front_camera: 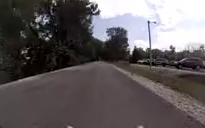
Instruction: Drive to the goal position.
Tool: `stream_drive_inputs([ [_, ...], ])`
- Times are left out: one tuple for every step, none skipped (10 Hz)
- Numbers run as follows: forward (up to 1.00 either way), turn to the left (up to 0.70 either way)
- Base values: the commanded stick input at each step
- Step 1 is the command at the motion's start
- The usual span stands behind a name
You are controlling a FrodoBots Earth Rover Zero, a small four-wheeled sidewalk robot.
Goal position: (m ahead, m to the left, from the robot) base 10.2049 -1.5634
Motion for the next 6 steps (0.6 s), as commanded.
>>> stream_drive_inputs([
  [0.70, 0.00],
  [0.70, 0.00],
  [0.70, 0.00],
  [0.70, 0.00],
  [0.70, 0.00],
  [0.70, 0.00],
])
